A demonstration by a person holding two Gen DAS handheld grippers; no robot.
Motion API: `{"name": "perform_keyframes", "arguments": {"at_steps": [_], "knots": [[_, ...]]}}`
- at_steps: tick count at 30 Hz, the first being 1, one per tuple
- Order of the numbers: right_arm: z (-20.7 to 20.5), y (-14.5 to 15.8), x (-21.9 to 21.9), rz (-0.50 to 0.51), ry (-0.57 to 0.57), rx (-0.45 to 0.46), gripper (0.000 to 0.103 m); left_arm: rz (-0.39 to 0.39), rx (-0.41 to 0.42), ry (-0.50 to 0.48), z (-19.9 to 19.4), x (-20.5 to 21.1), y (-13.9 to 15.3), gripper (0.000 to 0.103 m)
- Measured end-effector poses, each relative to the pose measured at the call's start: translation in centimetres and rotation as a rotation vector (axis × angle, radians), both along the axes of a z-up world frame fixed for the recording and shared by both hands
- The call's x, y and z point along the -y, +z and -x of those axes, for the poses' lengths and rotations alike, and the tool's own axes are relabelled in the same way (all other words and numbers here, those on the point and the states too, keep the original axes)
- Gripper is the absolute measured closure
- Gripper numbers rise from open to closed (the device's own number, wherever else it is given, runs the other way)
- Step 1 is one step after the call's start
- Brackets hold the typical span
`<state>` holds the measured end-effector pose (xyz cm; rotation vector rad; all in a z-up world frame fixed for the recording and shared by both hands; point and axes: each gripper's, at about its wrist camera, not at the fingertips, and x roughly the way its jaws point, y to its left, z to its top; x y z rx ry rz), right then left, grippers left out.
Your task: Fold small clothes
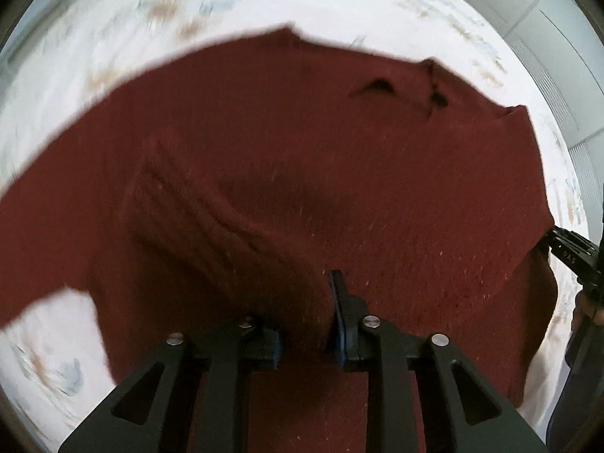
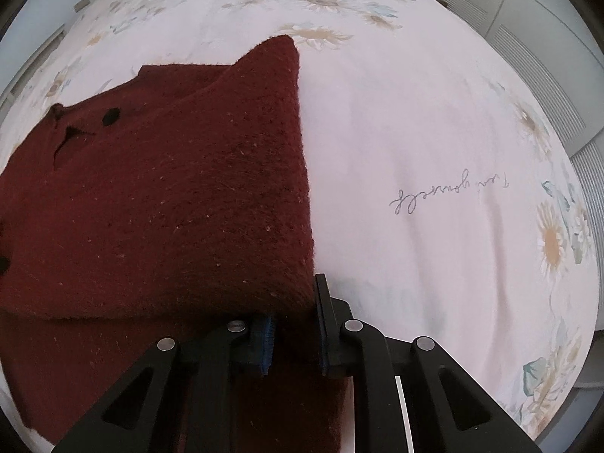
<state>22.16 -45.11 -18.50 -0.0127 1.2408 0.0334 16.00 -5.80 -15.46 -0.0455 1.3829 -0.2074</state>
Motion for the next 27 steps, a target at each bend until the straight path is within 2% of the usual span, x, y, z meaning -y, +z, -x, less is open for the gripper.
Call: {"name": "perform_keyframes", "arguments": {"at_steps": [2, 4, 5, 7, 8, 9, 10, 11, 13, 17, 21, 23, 27], "knots": [[0.0, 0.0, 0.0, 0.000, 0.003, -0.004, 0.085, 0.025, -0.034, 0.016, 0.5, -0.8, -0.7, 0.074], [0.1, 0.1, -0.1, 0.005, 0.009, -0.004, 0.084, 0.025, -0.041, 0.026, 0.5, -1.8, -0.5, 0.058], [0.3, 0.2, 0.0, 0.007, 0.010, -0.004, 0.083, 0.015, -0.039, 0.028, 0.7, -2.4, -0.3, 0.053], [1.0, 0.6, -0.1, 0.011, 0.007, -0.001, 0.080, -0.009, -0.028, 0.039, 0.8, -3.4, 0.0, 0.029], [1.1, 0.7, -0.1, 0.014, 0.004, -0.001, 0.074, -0.011, -0.016, 0.049, 0.9, -4.0, 1.2, 0.022], [1.3, 0.9, -0.1, 0.018, -0.002, 0.001, 0.072, -0.010, -0.003, 0.057, 0.7, -4.5, 1.5, 0.009], [1.4, 1.0, 0.0, 0.019, -0.007, 0.002, 0.066, -0.011, 0.016, 0.070, 0.4, -5.4, 2.0, 0.001], [1.7, 1.3, 0.1, 0.019, -0.011, 0.006, 0.055, -0.010, 0.040, 0.086, 0.2, -6.1, 2.5, 0.001], [2.2, 1.9, 0.2, 0.018, -0.012, 0.016, 0.041, -0.013, 0.065, 0.103, -0.4, -6.9, 3.1, 0.001], [3.4, 3.2, 0.9, 0.023, -0.021, 0.032, 0.039, -0.003, 0.055, 0.128, -2.5, -8.0, 2.5, 0.001], [4.5, 3.7, 1.6, 0.020, -0.025, 0.029, 0.037, 0.000, -0.047, 0.163, -3.3, -9.3, 0.2, 0.001], [4.5, 3.7, 1.7, 0.031, -0.021, 0.024, 0.037, -0.015, -0.070, 0.165, -3.7, -8.8, -0.9, 0.001], [4.4, 3.3, 2.2, 0.040, -0.030, 0.014, 0.037, -0.058, -0.058, 0.162, -4.2, -6.9, -1.8, 0.002]]}}
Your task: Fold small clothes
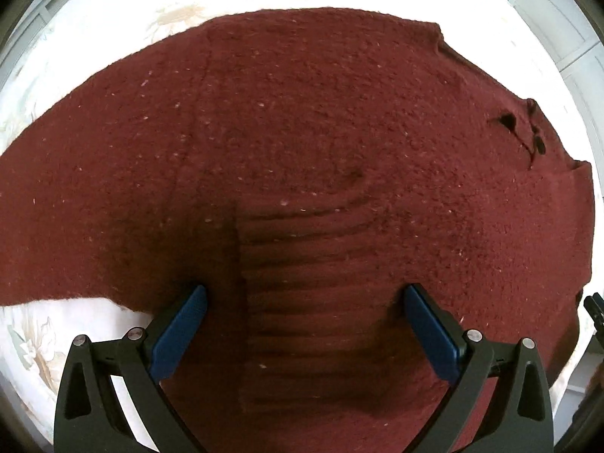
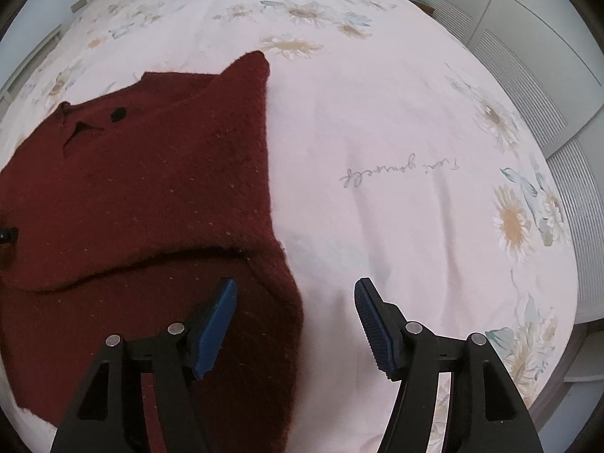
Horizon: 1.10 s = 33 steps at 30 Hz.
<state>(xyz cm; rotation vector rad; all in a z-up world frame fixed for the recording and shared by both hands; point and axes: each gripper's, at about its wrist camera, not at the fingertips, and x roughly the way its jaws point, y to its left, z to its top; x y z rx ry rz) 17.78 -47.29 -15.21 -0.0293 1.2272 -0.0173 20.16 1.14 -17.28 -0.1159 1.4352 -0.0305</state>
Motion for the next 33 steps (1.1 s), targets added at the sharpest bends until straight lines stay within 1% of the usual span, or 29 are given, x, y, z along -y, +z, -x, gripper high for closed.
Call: {"name": "perform_keyframes", "arguments": {"at_steps": [1, 2, 3, 4, 5, 6, 7, 8, 10, 12, 15, 16, 19, 21, 22, 23, 24, 25, 26, 27, 30, 32, 33], "knots": [[-0.3, -0.2, 0.1, -0.004, -0.006, 0.000, 0.037, -0.003, -0.001, -0.005, -0.5, 1.2, -0.6, 0.007], [-0.4, -0.2, 0.2, -0.010, -0.012, 0.000, 0.037, -0.005, 0.003, -0.008, -0.4, 1.2, -0.4, 0.012], [-0.4, -0.2, 0.3, -0.015, -0.016, 0.001, 0.037, -0.002, 0.014, -0.019, -0.4, 1.5, -0.2, 0.025], [-0.5, -0.1, 0.3, -0.019, -0.018, 0.001, 0.037, -0.002, 0.025, -0.031, 0.3, 0.9, 0.7, 0.041], [-0.7, -0.1, 0.3, -0.022, -0.018, 0.002, 0.036, -0.016, 0.039, -0.045, 0.3, 1.2, 1.1, 0.048], [-1.0, 0.0, 0.2, -0.023, -0.017, 0.003, 0.036, -0.021, 0.055, -0.061, 0.3, 1.5, 1.4, 0.066], [-1.2, 0.2, 0.1, -0.023, -0.015, 0.007, 0.036, -0.011, 0.062, -0.072, 0.2, 1.8, 1.6, 0.086], [-1.5, 0.4, 0.0, -0.031, -0.019, 0.007, 0.036, 0.009, 0.069, -0.083, 0.0, 1.9, 1.9, 0.089], [-2.2, 0.8, 0.1, -0.047, -0.020, 0.019, 0.036, 0.006, 0.110, -0.094, 0.2, 2.0, 3.0, 0.092], [-3.2, 1.4, 0.3, -0.081, -0.029, 0.031, 0.036, 0.020, 0.161, -0.103, 0.7, 1.8, 4.7, 0.092], [-5.7, 1.9, 0.3, -0.073, -0.041, 0.051, 0.033, 0.040, 0.234, -0.117, 0.8, 1.9, 7.6, 0.092], [-6.8, 1.8, 0.4, -0.091, -0.046, 0.051, 0.031, 0.034, 0.259, -0.126, 0.7, 2.0, 8.6, 0.092], [-9.6, 1.0, 0.5, -0.183, -0.052, 0.032, 0.031, 0.017, 0.320, -0.149, 0.5, 2.1, 10.7, 0.092], [-11.4, 0.0, 0.2, -0.208, -0.044, 0.007, 0.032, -0.001, 0.339, -0.154, 0.5, 2.3, 11.1, 0.092], [-12.0, -0.6, 0.0, -0.221, -0.038, -0.007, 0.032, -0.016, 0.346, -0.154, 1.1, 1.8, 11.5, 0.092], [-12.6, -1.2, -0.2, -0.244, -0.034, -0.029, 0.035, -0.019, 0.350, -0.150, 0.6, 1.1, 11.3, 0.092], [-12.9, -1.9, -0.3, -0.264, -0.036, -0.045, 0.044, -0.018, 0.351, -0.145, 0.9, 0.4, 11.4, 0.092], [-13.1, -2.4, -0.4, -0.296, -0.036, -0.056, 0.077, -0.014, 0.348, -0.139, 0.9, -0.5, 11.7, 0.092], [-13.2, -2.6, -0.3, -0.321, -0.043, -0.060, 0.081, -0.013, 0.347, -0.137, -0.2, 0.2, 10.7, 0.092], [-13.1, -2.5, -0.3, -0.312, -0.052, -0.045, 0.083, -0.016, 0.346, -0.139, -0.4, 0.2, 10.5, 0.092], [-12.2, -1.2, -0.4, -0.262, -0.046, 0.024, 0.085, -0.040, 0.350, -0.165, -0.8, 0.3, 10.6, 0.092], [-11.7, -0.3, -0.1, -0.234, -0.065, 0.067, 0.086, -0.035, 0.352, -0.174, -0.8, 0.3, 10.8, 0.092], [-11.5, 0.1, 0.1, -0.221, -0.078, 0.081, 0.086, -0.031, 0.349, -0.177, -1.0, 0.5, 10.4, 0.092]]}}
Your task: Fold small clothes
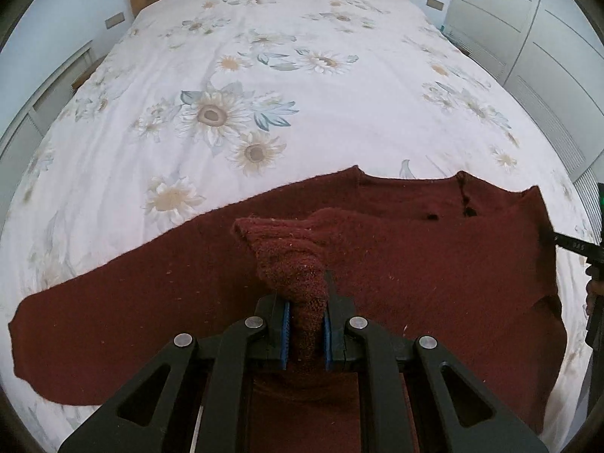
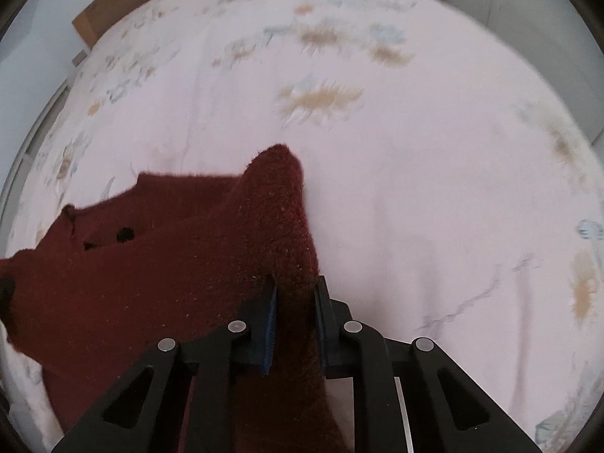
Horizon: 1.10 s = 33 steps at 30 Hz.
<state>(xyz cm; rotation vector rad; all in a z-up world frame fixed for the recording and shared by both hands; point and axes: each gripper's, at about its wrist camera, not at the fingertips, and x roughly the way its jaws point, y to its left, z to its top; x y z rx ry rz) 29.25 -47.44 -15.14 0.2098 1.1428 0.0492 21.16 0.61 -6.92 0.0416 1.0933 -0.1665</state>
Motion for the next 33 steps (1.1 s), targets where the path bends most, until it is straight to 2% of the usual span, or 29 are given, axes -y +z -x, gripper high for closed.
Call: {"name": "perform_keyframes", "arguments": {"at_steps": [4, 8, 13, 14, 15, 16, 17, 19, 20, 21, 22, 24, 28, 30, 33], "knots": [[-0.1, -0.8, -0.4, 0.053, 0.002, -0.025, 0.086, -0.054, -0.055, -0.017, -0.3, 1.1, -3.4, 0.092], [-0.6, -2.2, -1.0, 0.086, 0.010, -0.058, 0.085, -0.093, -0.117, 0.012, -0.9, 1.0, -6.9, 0.091], [0.1, -1.1, -1.2, 0.069, 0.026, -0.049, 0.077, -0.100, -0.120, 0.010, -1.0, 1.1, -7.1, 0.087], [0.4, -0.6, -1.3, 0.085, 0.029, -0.037, 0.071, -0.087, -0.127, 0.016, -1.0, 1.0, -6.9, 0.085], [0.9, 0.1, -1.6, 0.105, 0.036, -0.015, 0.064, -0.079, -0.131, 0.027, -1.1, 0.8, -6.6, 0.076], [1.3, 0.7, -1.9, 0.117, 0.043, 0.004, 0.038, -0.076, -0.125, 0.040, -1.0, 0.7, -6.1, 0.060], [1.7, 1.4, -2.4, 0.123, 0.050, 0.026, 0.017, -0.073, -0.111, 0.045, -0.9, 0.7, -5.7, 0.052], [2.7, 2.7, -3.8, 0.118, 0.081, 0.073, 0.016, -0.051, -0.072, 0.037, -0.3, 1.0, -4.6, 0.021], [3.0, 3.1, -4.4, 0.116, 0.093, 0.088, 0.016, -0.039, -0.054, 0.034, 0.0, 1.3, -4.2, 0.013], [3.6, 3.5, -5.4, 0.118, 0.107, 0.109, 0.016, -0.030, -0.037, 0.027, 0.3, 1.6, -3.8, 0.001], [4.0, 3.9, -6.4, 0.117, 0.123, 0.130, 0.013, -0.023, -0.020, 0.010, 0.6, 2.2, -3.4, 0.001], [4.7, 4.2, -8.5, 0.115, 0.155, 0.164, 0.000, -0.039, 0.008, -0.018, 1.1, 3.4, -3.0, 0.001], [6.2, 3.3, -12.8, 0.132, 0.218, 0.206, 0.000, -0.047, 0.050, -0.041, 2.1, 5.4, -3.6, 0.001], [6.7, 2.1, -14.2, 0.154, 0.220, 0.216, 0.000, -0.067, 0.035, -0.058, 2.6, 6.5, -5.0, 0.001], [6.7, -0.8, -14.9, 0.189, 0.226, 0.180, 0.000, -0.093, 0.011, -0.065, 3.1, 7.1, -7.2, 0.001]]}}
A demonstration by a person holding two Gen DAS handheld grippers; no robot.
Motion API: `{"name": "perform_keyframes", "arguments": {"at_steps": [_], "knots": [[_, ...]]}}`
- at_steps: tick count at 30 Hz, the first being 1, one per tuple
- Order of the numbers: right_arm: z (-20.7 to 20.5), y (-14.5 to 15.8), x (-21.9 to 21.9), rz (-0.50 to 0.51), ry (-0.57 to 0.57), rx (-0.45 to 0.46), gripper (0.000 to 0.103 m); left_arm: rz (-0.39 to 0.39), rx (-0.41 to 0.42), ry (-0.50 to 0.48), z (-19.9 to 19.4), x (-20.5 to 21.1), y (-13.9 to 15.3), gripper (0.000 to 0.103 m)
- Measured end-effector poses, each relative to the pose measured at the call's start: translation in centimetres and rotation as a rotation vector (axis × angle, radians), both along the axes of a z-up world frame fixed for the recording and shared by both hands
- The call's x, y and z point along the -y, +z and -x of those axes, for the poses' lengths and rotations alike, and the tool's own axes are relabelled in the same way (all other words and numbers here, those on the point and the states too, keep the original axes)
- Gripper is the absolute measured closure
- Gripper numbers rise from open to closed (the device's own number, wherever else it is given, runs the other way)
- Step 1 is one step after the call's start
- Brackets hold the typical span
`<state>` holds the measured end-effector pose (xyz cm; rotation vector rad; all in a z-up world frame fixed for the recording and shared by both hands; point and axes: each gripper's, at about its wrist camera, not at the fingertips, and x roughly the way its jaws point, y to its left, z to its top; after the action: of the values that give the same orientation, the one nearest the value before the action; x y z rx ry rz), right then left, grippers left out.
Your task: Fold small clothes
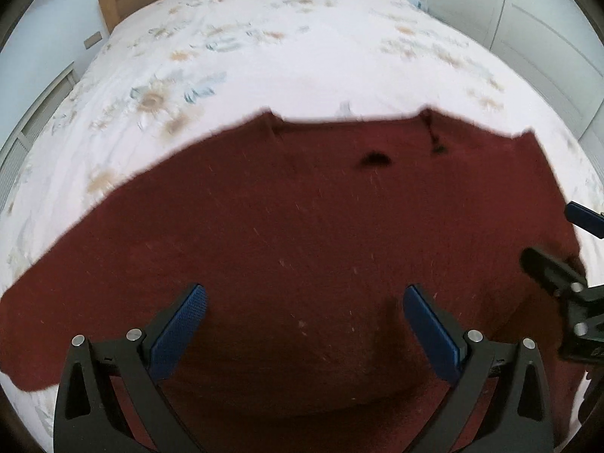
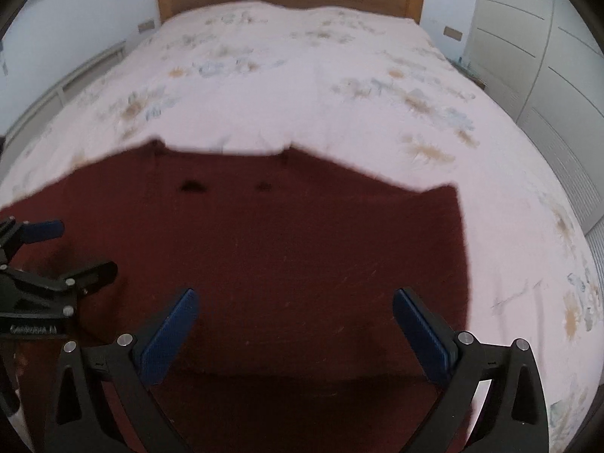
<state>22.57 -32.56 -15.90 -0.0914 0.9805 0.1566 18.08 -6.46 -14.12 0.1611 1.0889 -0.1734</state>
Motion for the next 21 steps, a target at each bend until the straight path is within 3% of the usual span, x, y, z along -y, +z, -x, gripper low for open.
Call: {"name": "perform_keyframes", "arguments": {"at_steps": [4, 7, 10, 14, 21], "knots": [[-0.1, -2.8, 2.4, 0.096, -0.043, -0.019, 0.000, -0.018, -0.029, 0.010, 0.4, -1.0, -2.1, 0.001], [0.1, -3.2, 5.6, 0.055, -0.072, -0.024, 0.001, -0.020, -0.023, 0.009, 0.6, -2.5, -2.3, 0.001], [0.2, -3.6, 7.3, 0.076, -0.097, -0.031, 0.000, 0.015, -0.038, 0.020, 0.5, -3.5, -2.6, 0.001], [0.3, -4.3, 8.9, -0.048, -0.149, -0.073, 0.000, 0.009, -0.034, 0.043, 0.5, -3.3, -2.8, 0.001], [1.7, -1.7, 8.0, 0.003, -0.116, -0.040, 0.000, 0.028, -0.050, 0.039, 1.0, -3.8, -1.5, 0.001]]}}
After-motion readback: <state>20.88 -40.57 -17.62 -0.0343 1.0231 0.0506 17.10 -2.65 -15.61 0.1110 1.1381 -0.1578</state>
